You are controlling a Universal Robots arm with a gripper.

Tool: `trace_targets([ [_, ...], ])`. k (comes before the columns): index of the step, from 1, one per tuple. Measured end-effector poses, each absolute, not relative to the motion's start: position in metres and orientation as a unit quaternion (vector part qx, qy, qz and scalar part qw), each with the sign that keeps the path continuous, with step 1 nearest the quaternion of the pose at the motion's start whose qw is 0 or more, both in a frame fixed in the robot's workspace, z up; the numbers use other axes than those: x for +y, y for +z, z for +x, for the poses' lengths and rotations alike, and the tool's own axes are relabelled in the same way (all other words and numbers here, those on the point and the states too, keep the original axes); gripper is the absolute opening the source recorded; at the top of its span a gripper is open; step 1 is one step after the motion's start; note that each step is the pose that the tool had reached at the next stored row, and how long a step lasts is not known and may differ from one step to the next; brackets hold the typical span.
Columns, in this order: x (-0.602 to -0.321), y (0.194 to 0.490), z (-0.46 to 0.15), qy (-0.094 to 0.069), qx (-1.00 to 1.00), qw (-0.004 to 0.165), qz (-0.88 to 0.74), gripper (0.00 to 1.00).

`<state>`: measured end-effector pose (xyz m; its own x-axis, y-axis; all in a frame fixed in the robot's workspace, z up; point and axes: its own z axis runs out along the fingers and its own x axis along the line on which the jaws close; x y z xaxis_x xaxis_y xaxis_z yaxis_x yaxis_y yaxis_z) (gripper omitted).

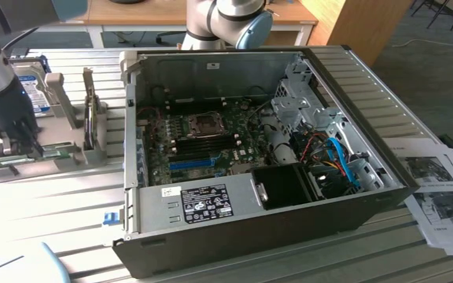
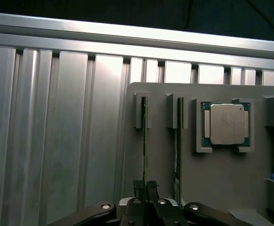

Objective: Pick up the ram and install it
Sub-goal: 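Pick up the ram and move it above insertion slot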

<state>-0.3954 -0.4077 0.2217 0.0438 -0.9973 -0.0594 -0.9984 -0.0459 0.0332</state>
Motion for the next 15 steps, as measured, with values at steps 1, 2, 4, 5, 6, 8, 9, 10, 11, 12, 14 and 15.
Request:
trace_targets([
  [1, -0.408, 0.223, -0.395, 0.033, 0.691, 0.008, -0.722, 0.11],
  [2, -0.408, 0.224, -0.395, 0.033, 0.691, 0.008, -0.722, 0.11],
  [4, -0.408, 0.226, -0.395, 0.033, 0.691, 0.008, -0.722, 0.11],
  [5, -0.408, 0.227, -0.395, 0.032, 0.691, 0.008, -0.722, 0.11],
  [6, -0.408, 0.227, -0.395, 0.032, 0.691, 0.008, -0.722, 0.11],
  [8, -0.408, 0.23, -0.395, 0.032, 0.691, 0.007, -0.722, 0.11],
  [9, -0.408, 0.231, -0.395, 0.032, 0.691, 0.007, -0.722, 0.11],
  [10, -0.408, 0.232, -0.395, 0.031, 0.691, 0.007, -0.722, 0.11],
  [11, -0.408, 0.233, -0.395, 0.031, 0.691, 0.007, -0.722, 0.11],
  [12, -0.408, 0.235, -0.395, 0.031, 0.691, 0.006, -0.722, 0.11],
  [14, -0.408, 0.237, -0.395, 0.03, 0.691, 0.006, -0.722, 0.11],
  [15, -0.408, 0.239, -0.395, 0.03, 0.691, 0.005, -0.722, 0.11],
])
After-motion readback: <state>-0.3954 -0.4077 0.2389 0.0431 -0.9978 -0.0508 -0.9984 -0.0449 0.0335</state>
